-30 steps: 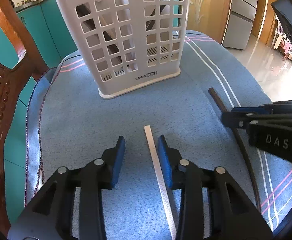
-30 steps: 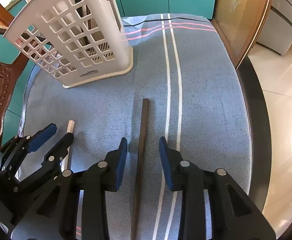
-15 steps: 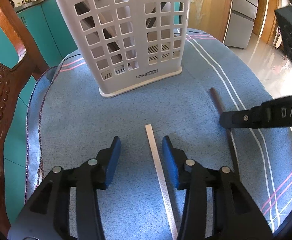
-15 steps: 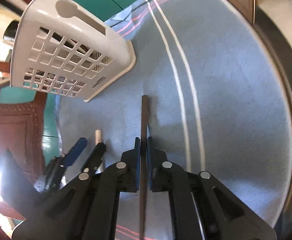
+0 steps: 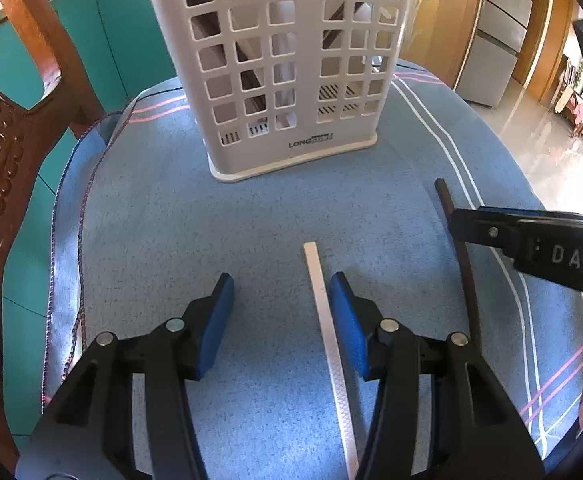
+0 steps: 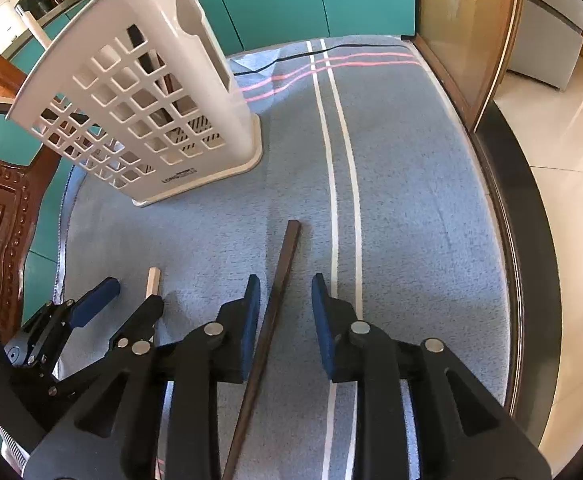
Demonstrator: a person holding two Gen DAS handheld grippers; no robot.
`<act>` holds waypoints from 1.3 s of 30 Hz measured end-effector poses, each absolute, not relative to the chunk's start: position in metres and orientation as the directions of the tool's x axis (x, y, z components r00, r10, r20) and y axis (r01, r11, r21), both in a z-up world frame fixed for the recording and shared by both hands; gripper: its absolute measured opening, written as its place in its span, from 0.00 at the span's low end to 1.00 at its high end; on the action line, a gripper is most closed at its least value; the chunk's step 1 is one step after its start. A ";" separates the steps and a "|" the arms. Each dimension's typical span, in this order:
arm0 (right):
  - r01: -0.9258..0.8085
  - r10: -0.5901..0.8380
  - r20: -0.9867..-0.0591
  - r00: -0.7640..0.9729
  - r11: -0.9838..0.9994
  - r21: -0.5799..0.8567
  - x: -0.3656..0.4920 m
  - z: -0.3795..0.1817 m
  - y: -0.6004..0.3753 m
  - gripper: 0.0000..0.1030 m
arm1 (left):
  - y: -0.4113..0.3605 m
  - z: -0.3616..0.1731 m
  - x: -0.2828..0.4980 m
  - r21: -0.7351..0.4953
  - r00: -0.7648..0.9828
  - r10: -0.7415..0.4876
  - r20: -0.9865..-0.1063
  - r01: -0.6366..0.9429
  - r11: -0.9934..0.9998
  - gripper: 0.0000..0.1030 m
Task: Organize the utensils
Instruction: 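Align left tool over the light wooden chopstick while right tool aligns over the dark one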
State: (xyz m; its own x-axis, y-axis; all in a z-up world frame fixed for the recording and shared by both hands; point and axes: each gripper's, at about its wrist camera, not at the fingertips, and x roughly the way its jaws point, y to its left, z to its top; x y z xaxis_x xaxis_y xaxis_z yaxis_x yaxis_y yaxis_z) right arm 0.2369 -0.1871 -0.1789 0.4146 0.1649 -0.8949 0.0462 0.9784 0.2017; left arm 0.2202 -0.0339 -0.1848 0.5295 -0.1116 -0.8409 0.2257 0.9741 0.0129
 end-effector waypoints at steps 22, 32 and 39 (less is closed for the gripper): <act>0.020 0.145 -0.886 0.440 0.985 0.172 0.242 -0.179 -0.187 0.14 | -0.028 -0.183 0.221 -0.043 0.508 -0.145 -0.849 0.207 0.977 0.29; 0.081 0.181 -0.870 0.458 0.967 0.243 0.242 -0.176 -0.200 0.33 | -0.028 -0.184 0.219 -0.045 0.512 -0.129 -0.849 0.174 0.984 0.40; 0.035 0.124 -0.887 0.445 0.987 0.156 0.243 -0.183 -0.182 0.33 | -0.034 -0.185 0.226 -0.027 0.519 -0.116 -0.847 0.176 0.984 0.42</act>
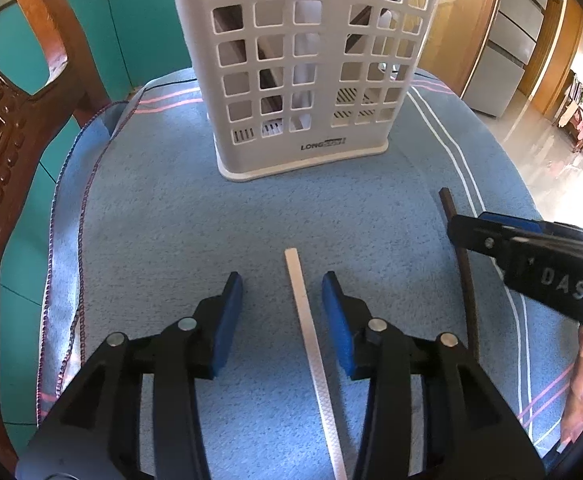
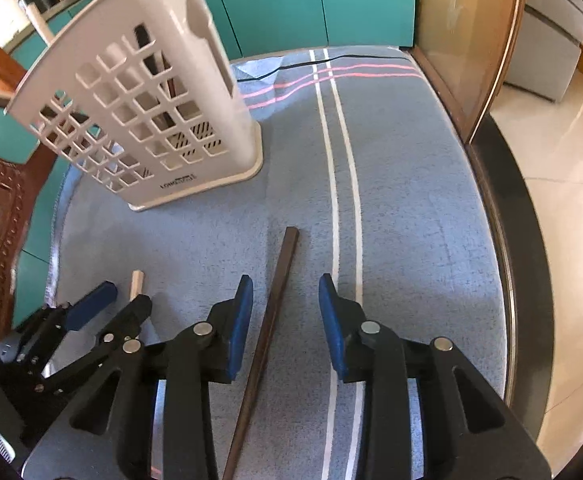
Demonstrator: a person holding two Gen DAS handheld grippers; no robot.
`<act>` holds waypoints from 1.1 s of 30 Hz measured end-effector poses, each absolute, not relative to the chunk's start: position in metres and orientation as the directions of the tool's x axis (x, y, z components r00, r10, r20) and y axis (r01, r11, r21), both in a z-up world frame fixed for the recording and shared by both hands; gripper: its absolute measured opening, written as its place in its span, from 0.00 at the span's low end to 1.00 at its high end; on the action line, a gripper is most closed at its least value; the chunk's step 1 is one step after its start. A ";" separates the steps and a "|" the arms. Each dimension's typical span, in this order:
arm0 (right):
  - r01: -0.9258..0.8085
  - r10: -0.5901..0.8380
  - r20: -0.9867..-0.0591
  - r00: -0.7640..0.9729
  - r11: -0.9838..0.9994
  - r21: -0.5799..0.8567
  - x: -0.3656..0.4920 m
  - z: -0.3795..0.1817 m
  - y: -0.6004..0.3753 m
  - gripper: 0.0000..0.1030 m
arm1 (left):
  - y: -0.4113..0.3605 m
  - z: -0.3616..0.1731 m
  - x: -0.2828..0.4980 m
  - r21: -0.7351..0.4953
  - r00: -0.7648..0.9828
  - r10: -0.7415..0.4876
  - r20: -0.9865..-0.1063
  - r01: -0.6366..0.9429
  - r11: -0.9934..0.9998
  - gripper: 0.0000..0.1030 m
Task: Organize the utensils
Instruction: 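Align left tool over the light wooden chopstick while right tool aligns over the dark one, then close left tool on the wooden chopstick while right tool closes on the dark one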
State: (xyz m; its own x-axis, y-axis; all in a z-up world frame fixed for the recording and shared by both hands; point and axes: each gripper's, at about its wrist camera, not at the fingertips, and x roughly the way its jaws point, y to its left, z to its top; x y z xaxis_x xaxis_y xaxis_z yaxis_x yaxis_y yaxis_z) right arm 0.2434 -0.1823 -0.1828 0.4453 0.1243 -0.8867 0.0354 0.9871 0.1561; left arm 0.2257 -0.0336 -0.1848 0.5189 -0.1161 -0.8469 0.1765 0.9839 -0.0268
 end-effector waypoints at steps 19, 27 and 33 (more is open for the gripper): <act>-0.021 -0.038 -0.883 0.469 0.998 -0.054 0.238 -0.193 -0.151 0.33 | -0.044 -0.185 0.228 0.063 0.534 -0.028 -0.845 0.151 0.987 0.44; -0.047 0.004 -0.882 0.472 0.999 -0.021 0.236 -0.189 -0.137 0.12 | -0.054 -0.183 0.231 0.027 0.524 -0.077 -0.848 0.188 0.982 0.09; -0.049 0.039 -0.881 0.471 0.999 0.019 0.234 -0.184 -0.142 0.09 | -0.052 -0.183 0.235 0.019 0.535 -0.082 -0.841 0.182 0.983 0.07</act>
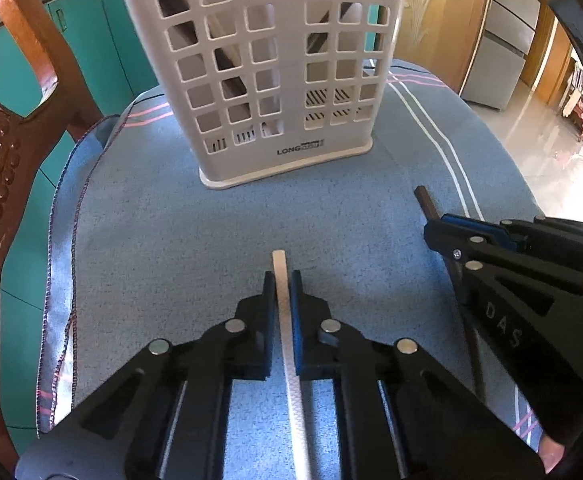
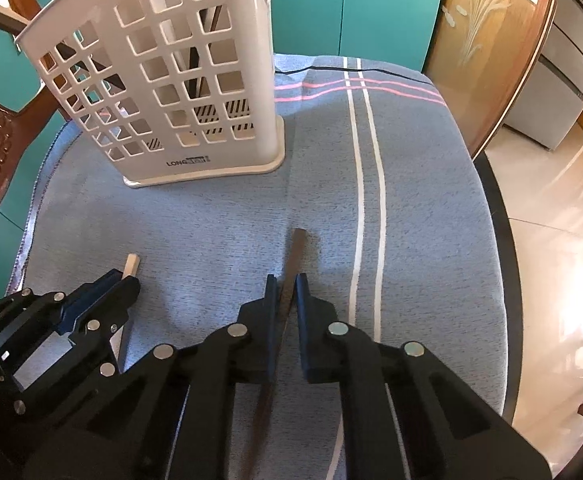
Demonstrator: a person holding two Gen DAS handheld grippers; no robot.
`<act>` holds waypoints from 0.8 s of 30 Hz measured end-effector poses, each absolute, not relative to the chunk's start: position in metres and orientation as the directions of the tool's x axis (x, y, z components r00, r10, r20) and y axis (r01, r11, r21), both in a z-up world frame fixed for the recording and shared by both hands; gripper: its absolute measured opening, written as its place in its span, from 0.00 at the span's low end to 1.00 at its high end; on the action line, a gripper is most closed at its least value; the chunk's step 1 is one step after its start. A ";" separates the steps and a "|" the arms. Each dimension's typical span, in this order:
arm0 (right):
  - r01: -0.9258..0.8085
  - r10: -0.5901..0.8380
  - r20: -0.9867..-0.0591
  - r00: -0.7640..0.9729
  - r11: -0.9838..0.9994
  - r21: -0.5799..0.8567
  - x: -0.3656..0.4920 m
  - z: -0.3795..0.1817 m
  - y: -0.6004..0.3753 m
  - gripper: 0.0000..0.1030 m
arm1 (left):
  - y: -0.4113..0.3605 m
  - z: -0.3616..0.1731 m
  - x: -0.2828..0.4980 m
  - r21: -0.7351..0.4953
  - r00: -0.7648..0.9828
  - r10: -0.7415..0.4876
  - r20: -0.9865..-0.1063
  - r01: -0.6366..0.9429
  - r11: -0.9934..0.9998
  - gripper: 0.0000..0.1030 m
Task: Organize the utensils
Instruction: 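Close left tool on the wooden chopstick while right tool closes on the dark one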
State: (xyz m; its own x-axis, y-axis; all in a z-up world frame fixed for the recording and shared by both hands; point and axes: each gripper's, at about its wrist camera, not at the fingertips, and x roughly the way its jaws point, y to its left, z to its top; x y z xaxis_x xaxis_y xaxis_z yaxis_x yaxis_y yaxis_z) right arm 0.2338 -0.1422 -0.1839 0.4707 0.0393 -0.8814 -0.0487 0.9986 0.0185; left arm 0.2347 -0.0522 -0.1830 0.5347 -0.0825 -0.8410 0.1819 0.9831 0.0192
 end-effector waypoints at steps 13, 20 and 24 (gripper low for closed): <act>-0.048 0.021 -0.883 0.468 0.999 -0.001 0.237 -0.181 -0.153 0.12 | -0.044 -0.183 0.233 0.040 0.533 -0.057 -0.844 0.168 0.985 0.07; -0.068 -0.006 -0.877 0.480 0.997 -0.044 0.232 -0.184 -0.145 0.18 | -0.049 -0.184 0.233 0.067 0.542 -0.042 -0.839 0.180 0.981 0.08; -0.079 0.026 -0.877 0.480 0.997 -0.013 0.231 -0.184 -0.145 0.07 | -0.047 -0.182 0.233 0.047 0.548 -0.056 -0.835 0.172 0.984 0.07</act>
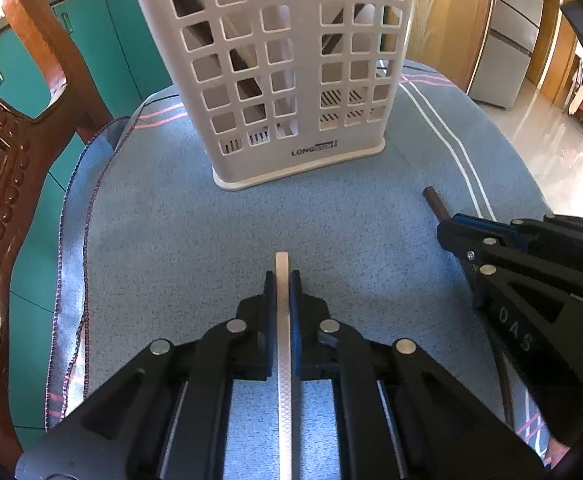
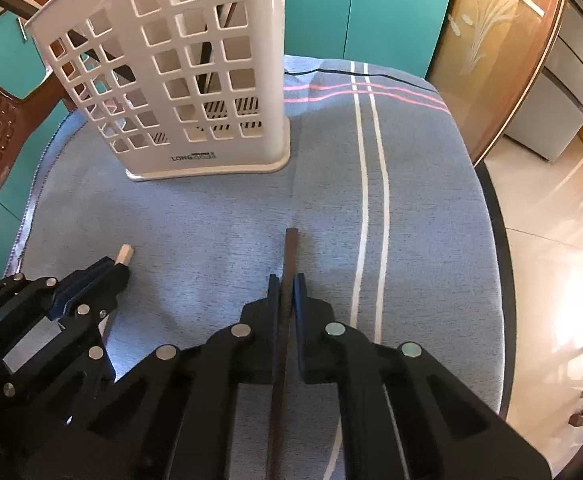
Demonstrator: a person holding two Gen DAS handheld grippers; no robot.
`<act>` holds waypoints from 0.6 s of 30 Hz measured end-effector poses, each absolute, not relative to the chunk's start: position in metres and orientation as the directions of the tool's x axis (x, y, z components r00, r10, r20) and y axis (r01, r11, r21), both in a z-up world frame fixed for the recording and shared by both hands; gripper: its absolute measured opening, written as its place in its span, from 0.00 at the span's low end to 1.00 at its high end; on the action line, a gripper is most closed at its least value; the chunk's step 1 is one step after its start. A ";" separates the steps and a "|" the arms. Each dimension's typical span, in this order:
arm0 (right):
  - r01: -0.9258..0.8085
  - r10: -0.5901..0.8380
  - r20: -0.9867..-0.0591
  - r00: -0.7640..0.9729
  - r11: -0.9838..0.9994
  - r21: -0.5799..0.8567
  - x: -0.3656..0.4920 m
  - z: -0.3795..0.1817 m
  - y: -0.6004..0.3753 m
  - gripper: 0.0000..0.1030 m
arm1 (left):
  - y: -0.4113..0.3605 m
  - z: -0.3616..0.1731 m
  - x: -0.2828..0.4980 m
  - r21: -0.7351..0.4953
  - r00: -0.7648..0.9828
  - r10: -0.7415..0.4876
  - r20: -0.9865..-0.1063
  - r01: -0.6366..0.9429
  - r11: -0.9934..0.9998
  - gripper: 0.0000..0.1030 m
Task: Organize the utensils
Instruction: 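Close left tool on the wooden chopstick while right tool closes on the dark one, then lift both held chopsticks up over the white caddy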
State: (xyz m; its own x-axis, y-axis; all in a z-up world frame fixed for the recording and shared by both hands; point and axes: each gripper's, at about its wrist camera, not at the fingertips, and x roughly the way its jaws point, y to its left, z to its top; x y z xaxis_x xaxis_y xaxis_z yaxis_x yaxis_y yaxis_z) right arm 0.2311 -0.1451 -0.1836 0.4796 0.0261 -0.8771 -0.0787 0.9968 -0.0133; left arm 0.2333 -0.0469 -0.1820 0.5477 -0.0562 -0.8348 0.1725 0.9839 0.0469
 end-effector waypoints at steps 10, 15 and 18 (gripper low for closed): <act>-0.086 0.126 -0.792 0.597 0.992 0.093 0.215 -0.137 -0.162 0.06 | -0.044 -0.137 0.212 0.086 0.702 -0.055 -0.710 0.165 0.983 0.07; -0.137 0.173 -0.704 0.689 0.985 0.108 0.202 -0.111 -0.167 0.06 | -0.046 -0.118 0.195 0.123 0.773 -0.052 -0.632 0.167 0.978 0.07; -0.170 0.205 -0.665 0.718 0.978 0.118 0.197 -0.099 -0.167 0.06 | -0.043 -0.106 0.188 0.118 0.792 -0.063 -0.608 0.168 0.979 0.07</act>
State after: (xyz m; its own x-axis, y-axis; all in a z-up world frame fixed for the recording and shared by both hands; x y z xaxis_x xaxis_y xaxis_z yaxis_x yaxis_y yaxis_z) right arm 0.1966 -0.1675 -0.0995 0.7180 0.2047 -0.6652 -0.1699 0.9784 0.1177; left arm 0.1883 -0.0428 -0.1064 0.7915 -0.0628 -0.6079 0.1684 0.9786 0.1181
